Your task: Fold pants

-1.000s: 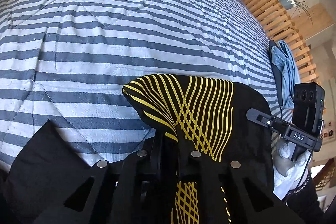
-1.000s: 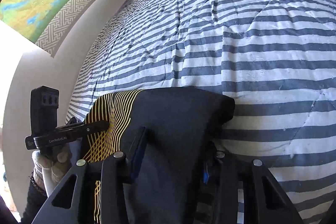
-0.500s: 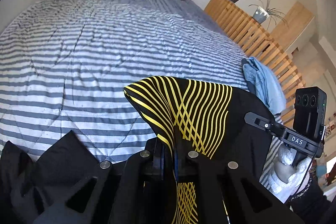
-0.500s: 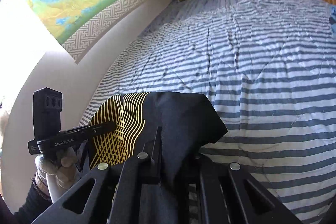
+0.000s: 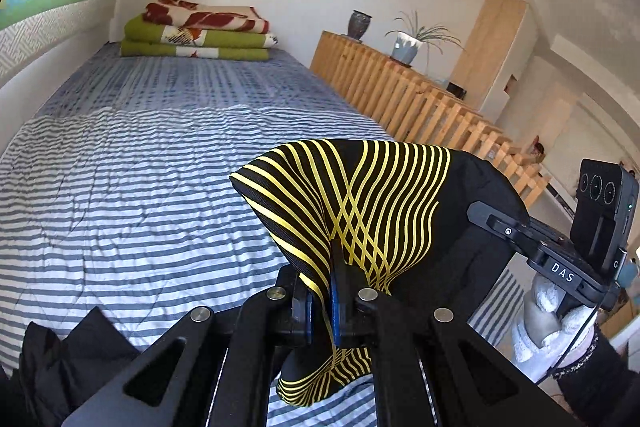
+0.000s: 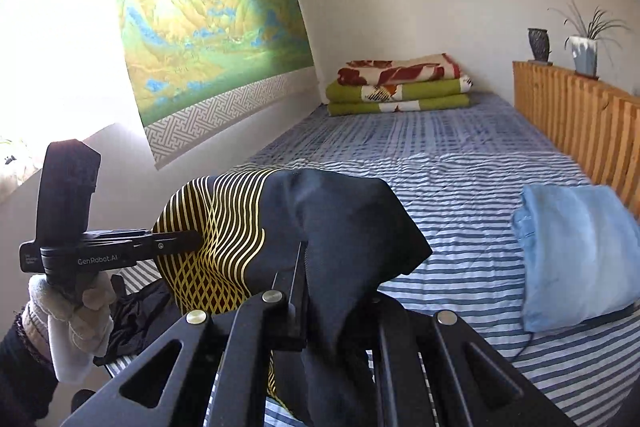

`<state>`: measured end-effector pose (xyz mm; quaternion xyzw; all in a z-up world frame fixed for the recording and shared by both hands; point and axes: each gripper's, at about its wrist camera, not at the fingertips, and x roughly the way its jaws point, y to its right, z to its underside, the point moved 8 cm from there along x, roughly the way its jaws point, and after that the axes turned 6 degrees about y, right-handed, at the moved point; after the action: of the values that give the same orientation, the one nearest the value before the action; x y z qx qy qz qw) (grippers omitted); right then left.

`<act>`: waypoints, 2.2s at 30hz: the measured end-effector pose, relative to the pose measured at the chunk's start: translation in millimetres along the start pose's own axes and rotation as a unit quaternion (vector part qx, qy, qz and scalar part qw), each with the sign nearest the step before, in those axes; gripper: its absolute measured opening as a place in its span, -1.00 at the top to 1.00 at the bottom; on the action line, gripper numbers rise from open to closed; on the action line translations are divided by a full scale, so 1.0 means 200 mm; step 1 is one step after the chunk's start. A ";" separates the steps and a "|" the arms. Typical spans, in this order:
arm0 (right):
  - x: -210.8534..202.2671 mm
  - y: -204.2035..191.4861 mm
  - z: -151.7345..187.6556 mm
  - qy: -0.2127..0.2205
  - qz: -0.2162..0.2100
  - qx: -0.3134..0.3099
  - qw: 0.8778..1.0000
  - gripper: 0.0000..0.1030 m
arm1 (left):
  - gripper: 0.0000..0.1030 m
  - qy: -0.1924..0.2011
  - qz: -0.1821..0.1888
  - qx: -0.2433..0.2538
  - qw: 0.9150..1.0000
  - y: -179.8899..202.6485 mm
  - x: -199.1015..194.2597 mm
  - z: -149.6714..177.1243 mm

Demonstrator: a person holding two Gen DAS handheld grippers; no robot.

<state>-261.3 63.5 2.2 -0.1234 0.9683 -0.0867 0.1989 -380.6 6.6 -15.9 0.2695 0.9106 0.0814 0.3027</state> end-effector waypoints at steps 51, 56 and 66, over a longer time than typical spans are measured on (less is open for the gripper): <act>0.00 1.23 0.19 -0.146 0.206 -0.020 0.967 0.28 | 0.35 -0.103 -0.040 0.057 0.992 0.57 0.99 0.21; -0.16 0.91 0.24 -0.136 0.194 -0.004 0.971 0.24 | 0.04 -0.083 -0.044 0.040 0.995 0.54 0.56 0.33; -0.46 0.41 0.29 -0.100 0.208 -0.015 0.973 0.10 | -0.17 -0.053 -0.054 0.063 0.995 0.55 -0.05 0.50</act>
<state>-172.6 160.6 -34.4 0.0694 0.9490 -0.0163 0.3070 -265.5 91.5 -57.3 0.2421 0.9097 -0.0069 0.3374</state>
